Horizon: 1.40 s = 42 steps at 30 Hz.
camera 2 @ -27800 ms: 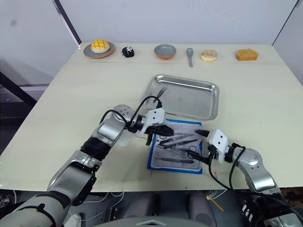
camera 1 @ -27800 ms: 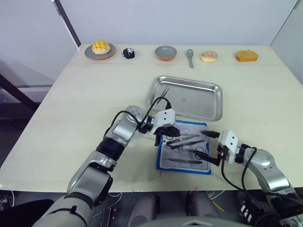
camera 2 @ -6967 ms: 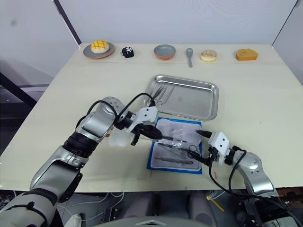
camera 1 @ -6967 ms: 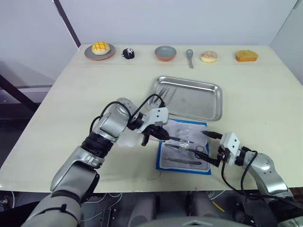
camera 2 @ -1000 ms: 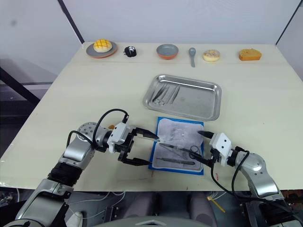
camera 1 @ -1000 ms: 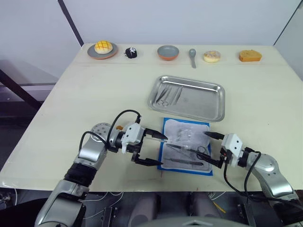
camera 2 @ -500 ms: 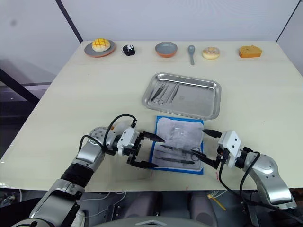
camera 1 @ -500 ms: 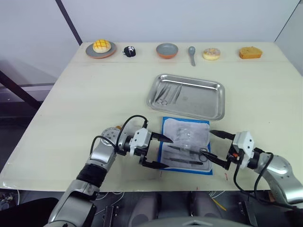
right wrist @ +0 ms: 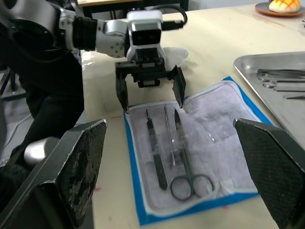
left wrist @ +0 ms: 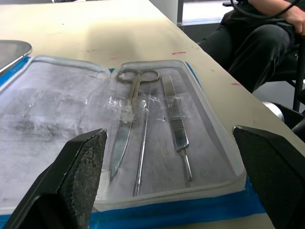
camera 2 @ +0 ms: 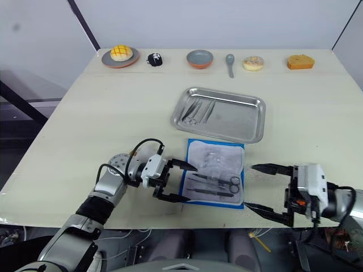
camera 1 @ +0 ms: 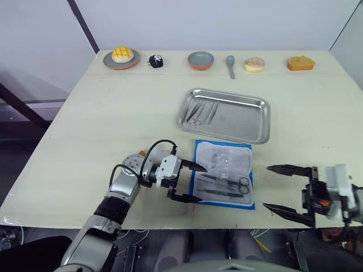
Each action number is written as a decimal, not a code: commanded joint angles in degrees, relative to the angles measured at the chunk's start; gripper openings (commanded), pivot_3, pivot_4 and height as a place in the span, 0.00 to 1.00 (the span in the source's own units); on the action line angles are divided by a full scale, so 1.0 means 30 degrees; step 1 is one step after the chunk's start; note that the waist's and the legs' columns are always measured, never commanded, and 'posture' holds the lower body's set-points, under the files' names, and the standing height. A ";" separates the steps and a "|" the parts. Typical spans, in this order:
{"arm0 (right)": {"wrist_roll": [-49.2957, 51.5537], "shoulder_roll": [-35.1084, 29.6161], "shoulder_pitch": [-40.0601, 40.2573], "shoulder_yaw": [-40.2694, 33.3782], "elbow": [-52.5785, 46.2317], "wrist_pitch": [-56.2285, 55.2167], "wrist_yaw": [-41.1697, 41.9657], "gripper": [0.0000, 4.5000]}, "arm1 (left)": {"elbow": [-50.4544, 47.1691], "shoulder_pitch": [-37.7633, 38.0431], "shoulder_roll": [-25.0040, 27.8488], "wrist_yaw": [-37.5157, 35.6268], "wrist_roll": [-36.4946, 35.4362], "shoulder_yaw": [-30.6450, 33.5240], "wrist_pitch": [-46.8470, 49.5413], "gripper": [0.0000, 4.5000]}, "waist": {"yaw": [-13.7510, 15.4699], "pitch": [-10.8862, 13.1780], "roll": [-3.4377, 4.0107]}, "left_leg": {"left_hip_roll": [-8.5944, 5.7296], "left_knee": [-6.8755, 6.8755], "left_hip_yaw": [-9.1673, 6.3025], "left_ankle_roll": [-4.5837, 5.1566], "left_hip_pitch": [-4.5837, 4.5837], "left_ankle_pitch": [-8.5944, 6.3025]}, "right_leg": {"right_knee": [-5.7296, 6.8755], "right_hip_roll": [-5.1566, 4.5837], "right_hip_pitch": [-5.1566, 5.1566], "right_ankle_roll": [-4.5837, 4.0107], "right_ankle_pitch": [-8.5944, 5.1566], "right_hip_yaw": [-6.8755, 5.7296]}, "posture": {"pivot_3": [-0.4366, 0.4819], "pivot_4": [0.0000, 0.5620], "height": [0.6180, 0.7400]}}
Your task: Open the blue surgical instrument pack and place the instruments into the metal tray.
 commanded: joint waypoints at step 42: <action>-0.4161 -0.0136 -0.3049 0.3266 -0.1781 0.4184 -0.5126 1.00 | 0.7067 -0.2527 -0.1448 -0.1337 0.3520 -0.2490 -0.3661 0.99 | 0.0453 -0.0269 0.0202 | -0.0043 0.0011 0.0008 0.0006 0.0030 0.0000 | -0.0008 -0.0020 0.0039 0.0019 -0.0003 -0.0005 | 0.48 0.27 1.00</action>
